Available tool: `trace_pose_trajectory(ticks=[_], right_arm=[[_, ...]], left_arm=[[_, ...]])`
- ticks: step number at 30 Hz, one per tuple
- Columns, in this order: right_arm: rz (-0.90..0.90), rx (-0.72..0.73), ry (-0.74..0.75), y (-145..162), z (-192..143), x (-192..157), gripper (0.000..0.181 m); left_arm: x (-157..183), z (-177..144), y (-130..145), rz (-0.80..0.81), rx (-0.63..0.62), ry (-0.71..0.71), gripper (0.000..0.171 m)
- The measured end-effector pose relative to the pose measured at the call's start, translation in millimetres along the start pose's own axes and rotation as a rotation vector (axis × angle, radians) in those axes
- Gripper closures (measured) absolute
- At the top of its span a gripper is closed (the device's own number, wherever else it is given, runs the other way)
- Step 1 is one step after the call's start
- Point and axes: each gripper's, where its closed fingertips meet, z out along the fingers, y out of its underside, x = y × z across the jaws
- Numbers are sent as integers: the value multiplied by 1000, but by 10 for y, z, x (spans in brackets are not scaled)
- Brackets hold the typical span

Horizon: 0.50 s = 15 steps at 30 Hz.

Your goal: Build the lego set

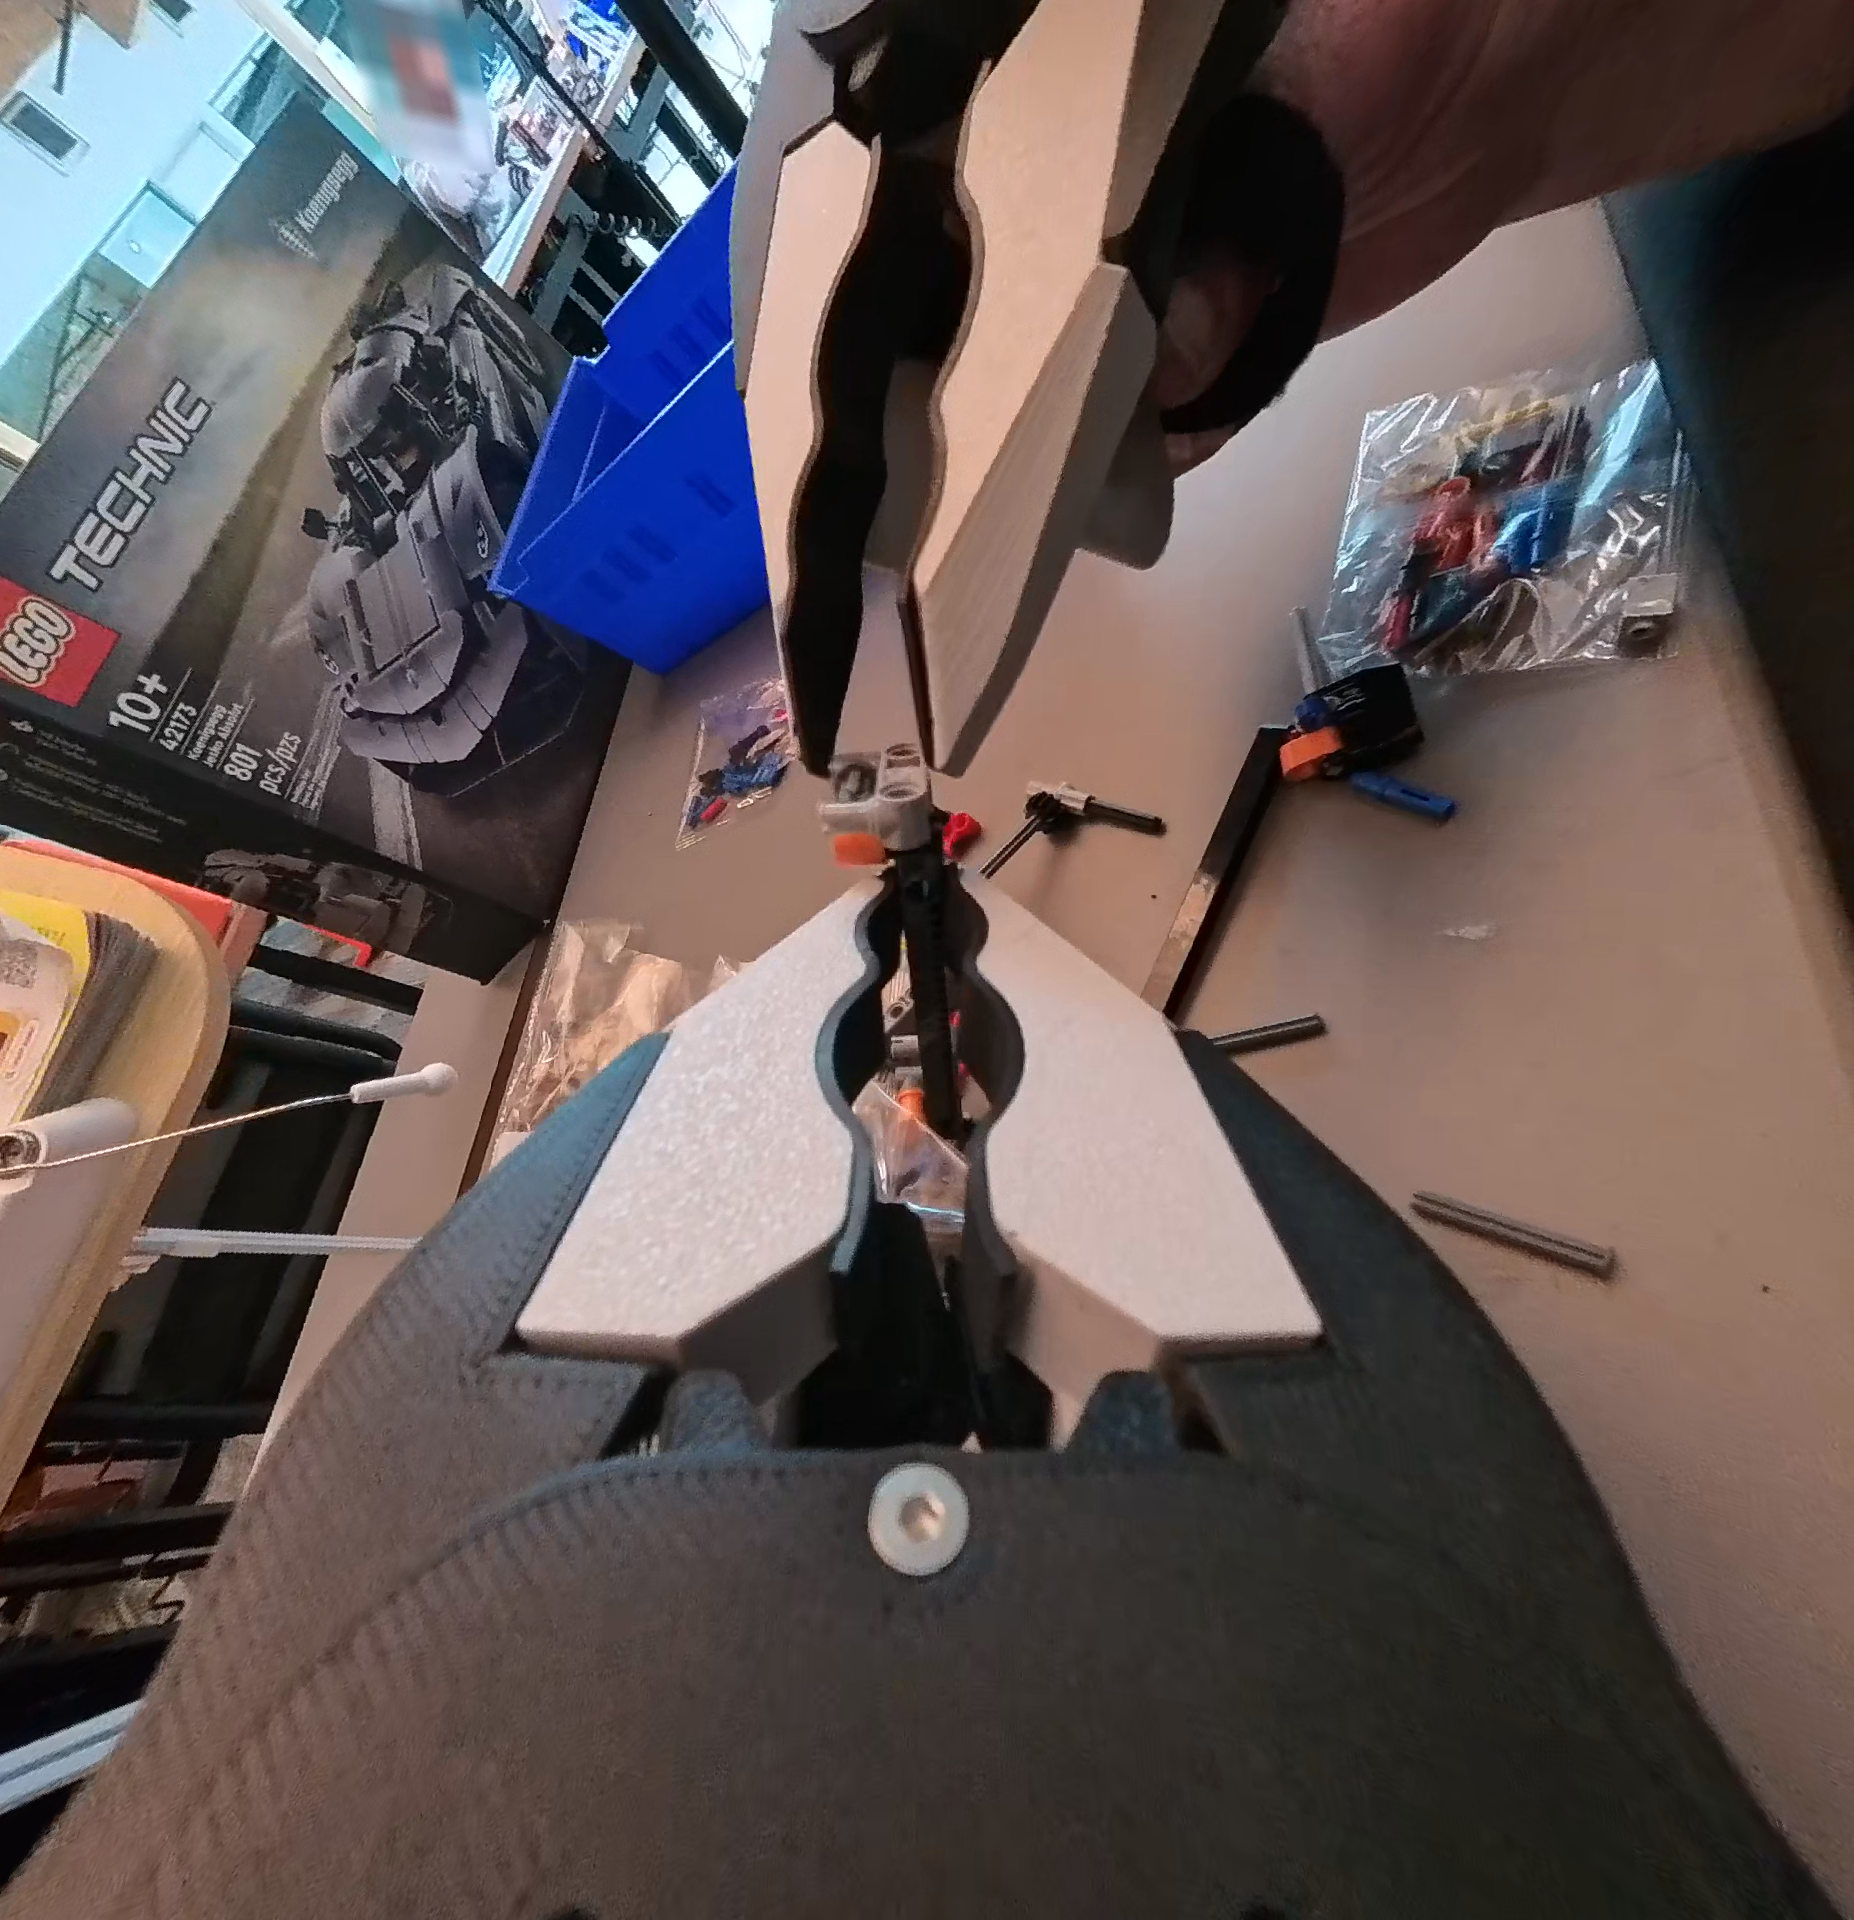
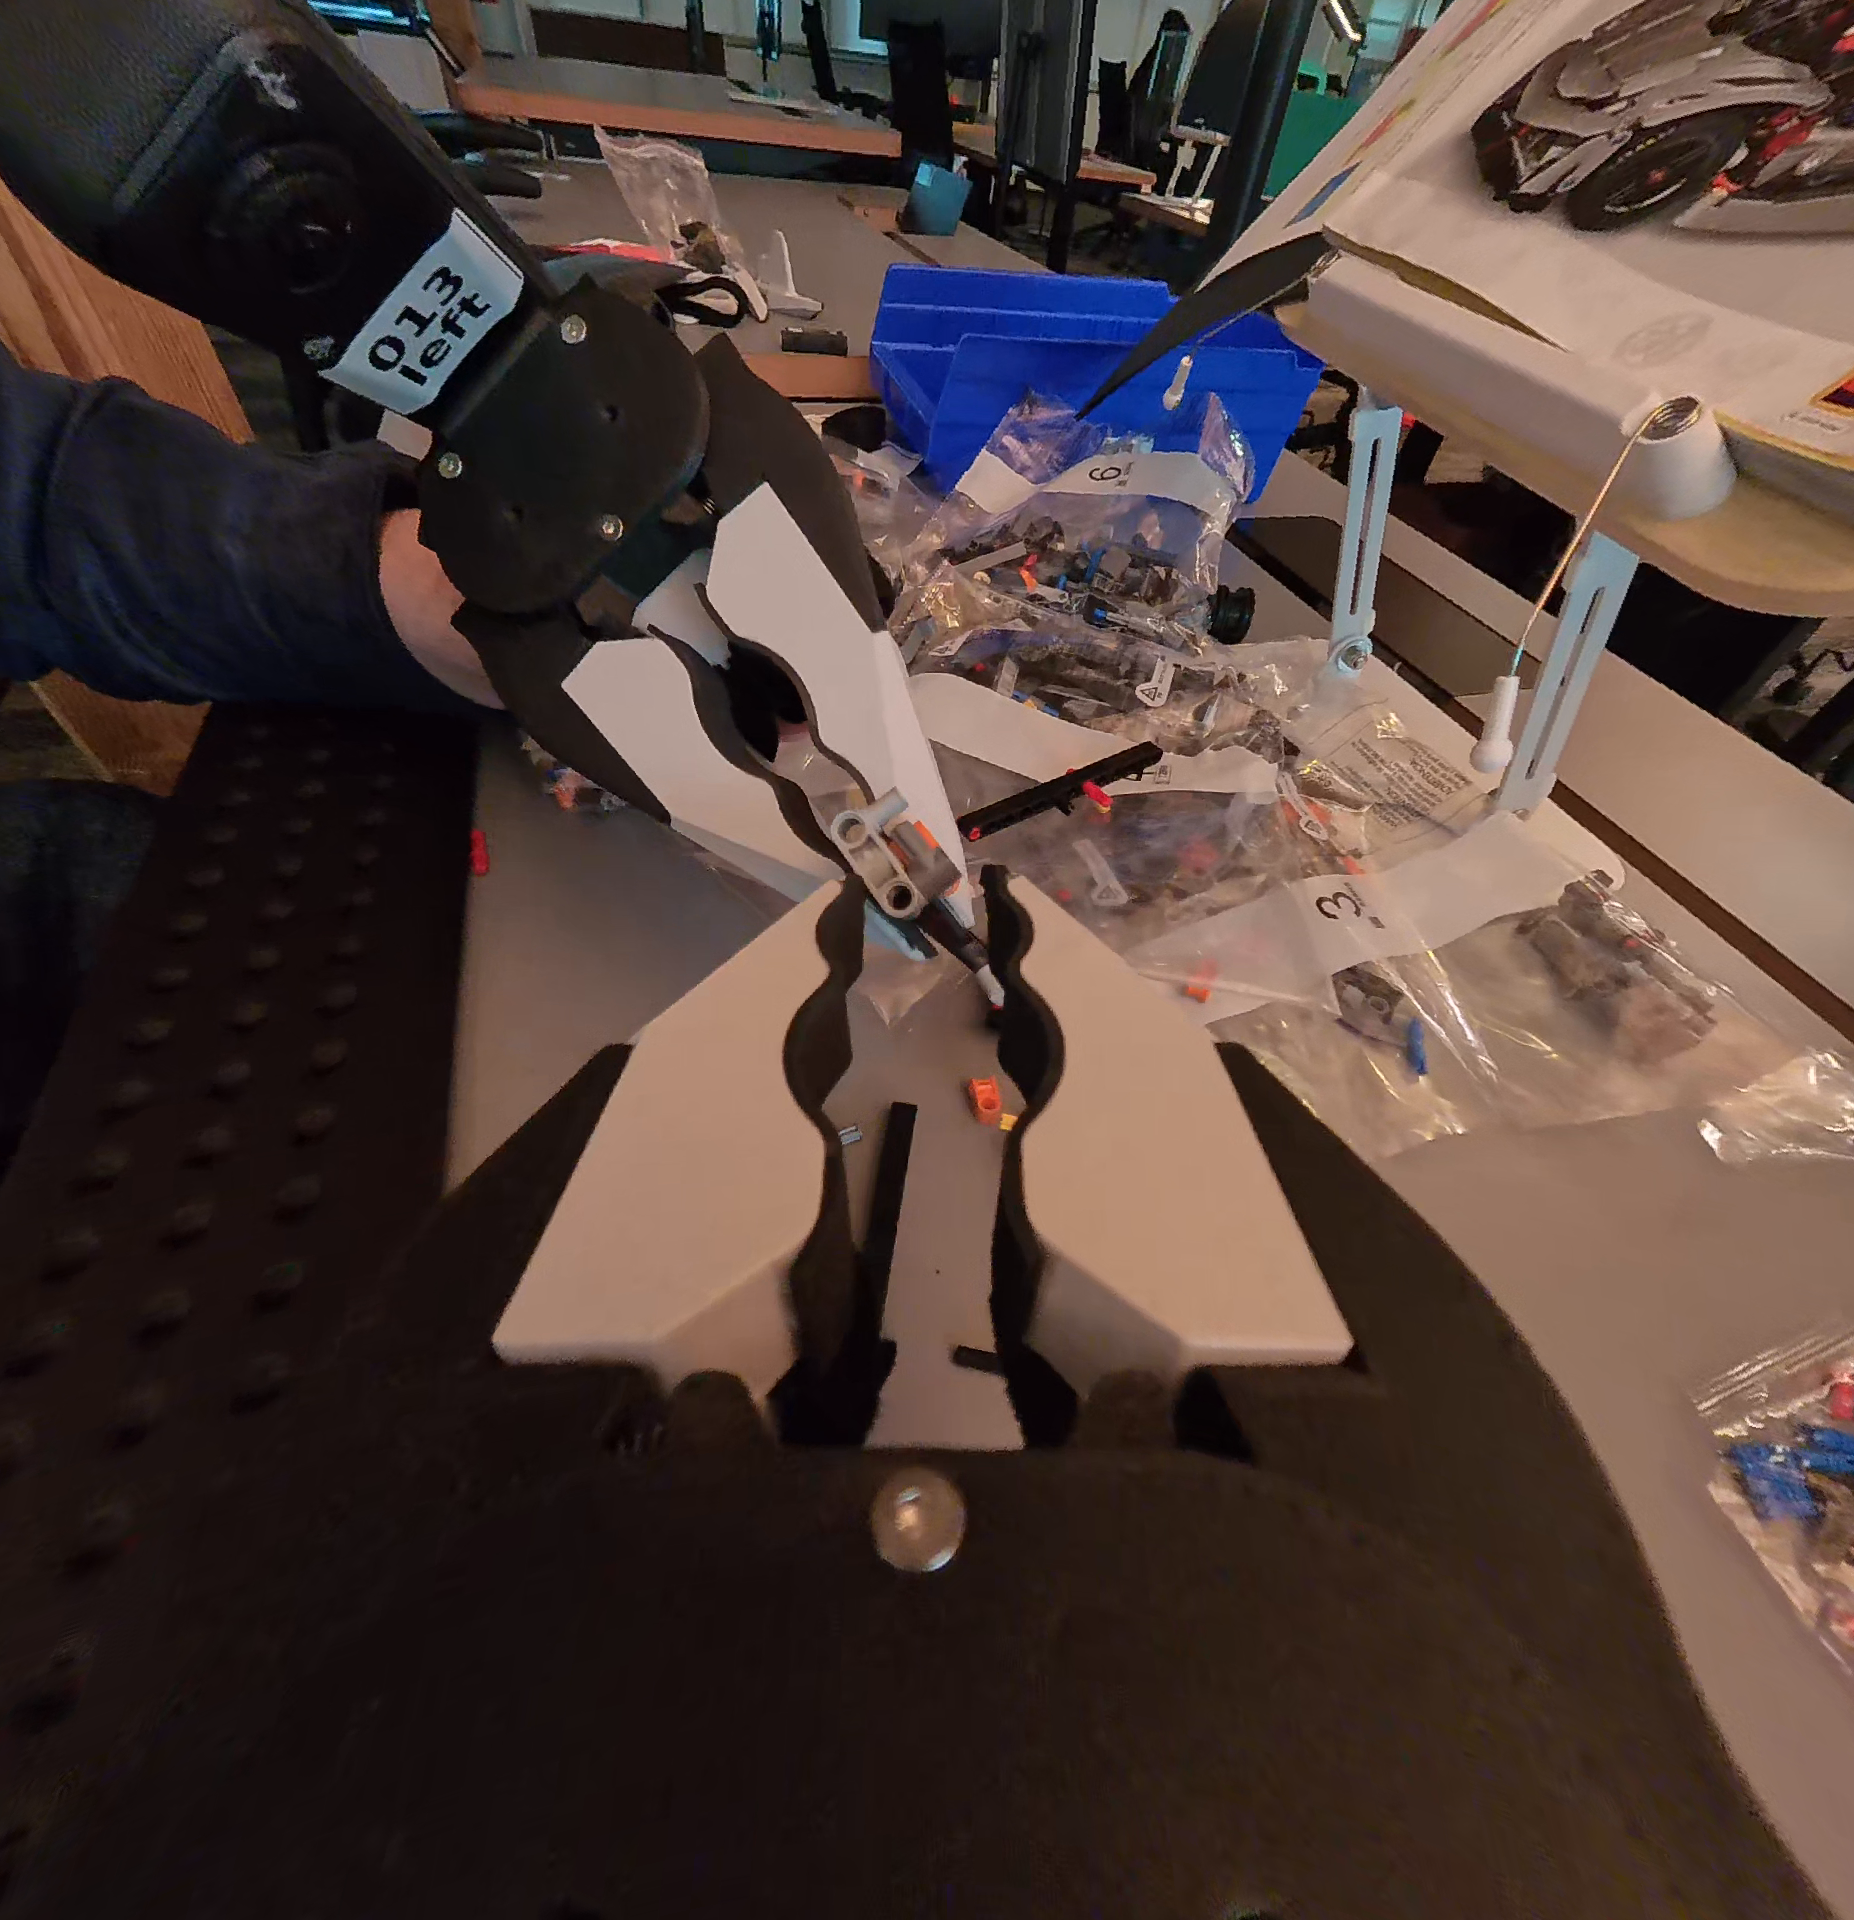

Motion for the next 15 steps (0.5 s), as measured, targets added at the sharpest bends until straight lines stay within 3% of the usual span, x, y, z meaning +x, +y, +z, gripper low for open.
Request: trace_pose_trajectory(ticks=[7, 11, 15], right_arm=[[-91, -58, 51, 54, 44, 1, 155], [-220, -104, 113, 71, 68, -10, 156], [-229, -165, 139, 163, 89, 38, 160]], left_arm=[[46, 23, 17, 0, -14, 23, 166], [55, 41, 47, -43, -21, 44, 166], [62, 43, 34, -63, -12, 54, 165]])
